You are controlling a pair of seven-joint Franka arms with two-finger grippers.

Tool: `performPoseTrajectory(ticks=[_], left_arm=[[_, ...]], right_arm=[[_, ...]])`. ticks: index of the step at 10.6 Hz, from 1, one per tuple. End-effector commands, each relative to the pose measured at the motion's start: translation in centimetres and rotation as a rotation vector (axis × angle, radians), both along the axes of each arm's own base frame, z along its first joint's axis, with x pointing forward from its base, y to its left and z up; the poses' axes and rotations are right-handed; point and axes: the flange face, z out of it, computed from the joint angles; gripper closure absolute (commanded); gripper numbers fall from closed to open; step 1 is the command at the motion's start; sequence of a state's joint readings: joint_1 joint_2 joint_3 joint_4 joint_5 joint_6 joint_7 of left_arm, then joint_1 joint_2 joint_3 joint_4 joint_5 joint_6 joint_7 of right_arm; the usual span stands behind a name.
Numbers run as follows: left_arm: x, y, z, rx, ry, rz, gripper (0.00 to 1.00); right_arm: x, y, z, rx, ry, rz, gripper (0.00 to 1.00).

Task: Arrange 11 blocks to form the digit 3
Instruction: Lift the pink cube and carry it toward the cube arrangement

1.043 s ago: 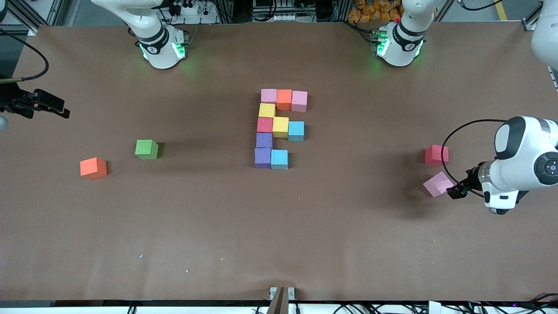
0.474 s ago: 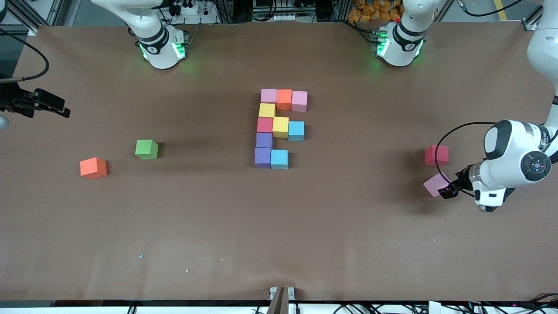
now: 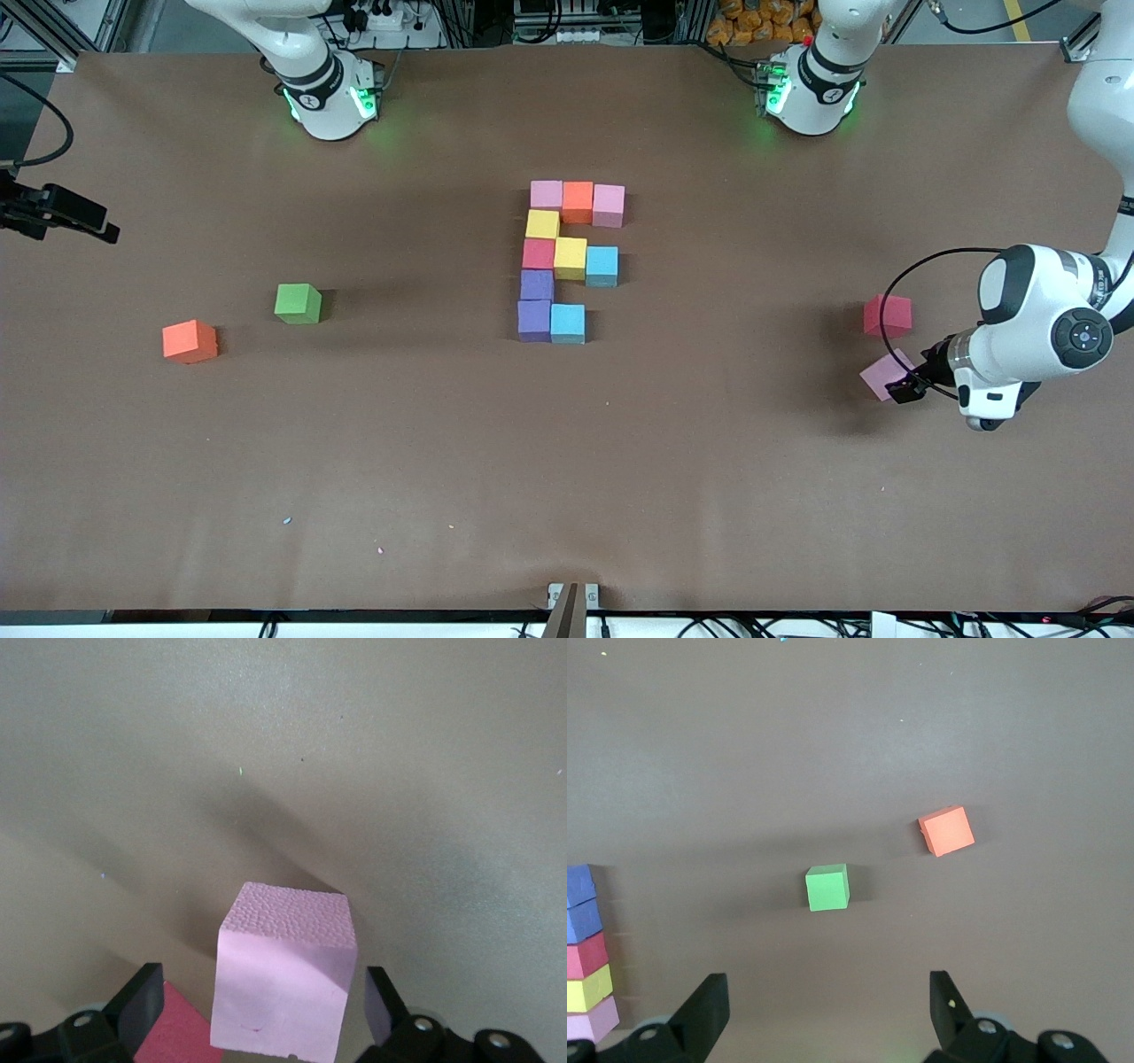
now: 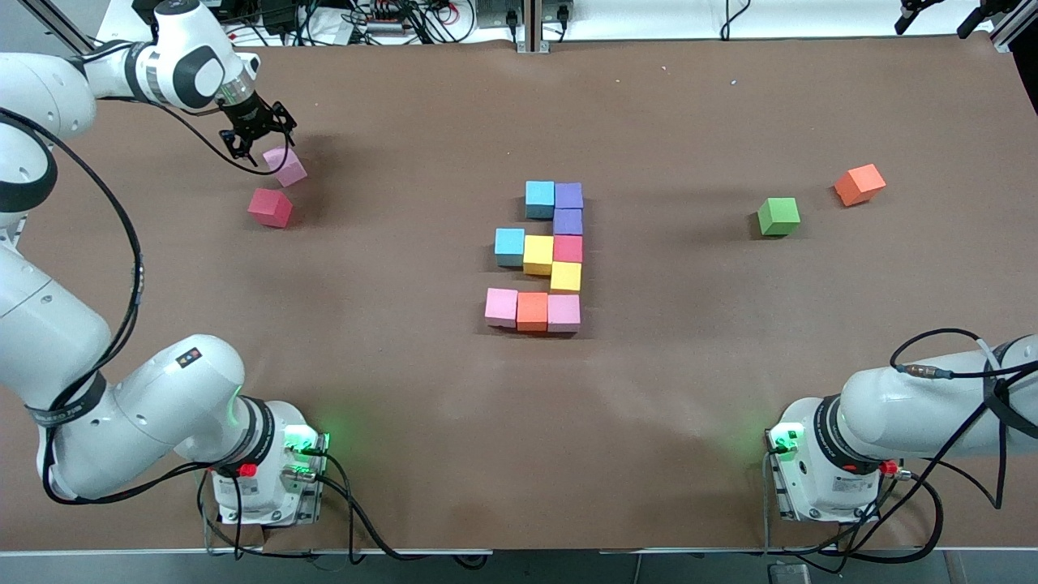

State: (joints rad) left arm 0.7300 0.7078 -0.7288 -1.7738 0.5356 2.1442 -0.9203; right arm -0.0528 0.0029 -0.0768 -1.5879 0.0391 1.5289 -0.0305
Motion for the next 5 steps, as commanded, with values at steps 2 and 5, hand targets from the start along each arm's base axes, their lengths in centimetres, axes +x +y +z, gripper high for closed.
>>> performPoseTrajectory(ticks=[2, 5], left_arm=[[0.0, -0.5, -1.3, 0.046, -0.018, -0.05, 0.0], [-0.2, -0.7, -2.4, 0.029, -0.004, -0.05, 0.12]], right_arm=[[-0.2, -0.7, 0.9, -0.012, -0.035, -0.028, 0.0], [0.0, -0.4, 0.7, -0.01, -0.039, -0.022, 0.0]])
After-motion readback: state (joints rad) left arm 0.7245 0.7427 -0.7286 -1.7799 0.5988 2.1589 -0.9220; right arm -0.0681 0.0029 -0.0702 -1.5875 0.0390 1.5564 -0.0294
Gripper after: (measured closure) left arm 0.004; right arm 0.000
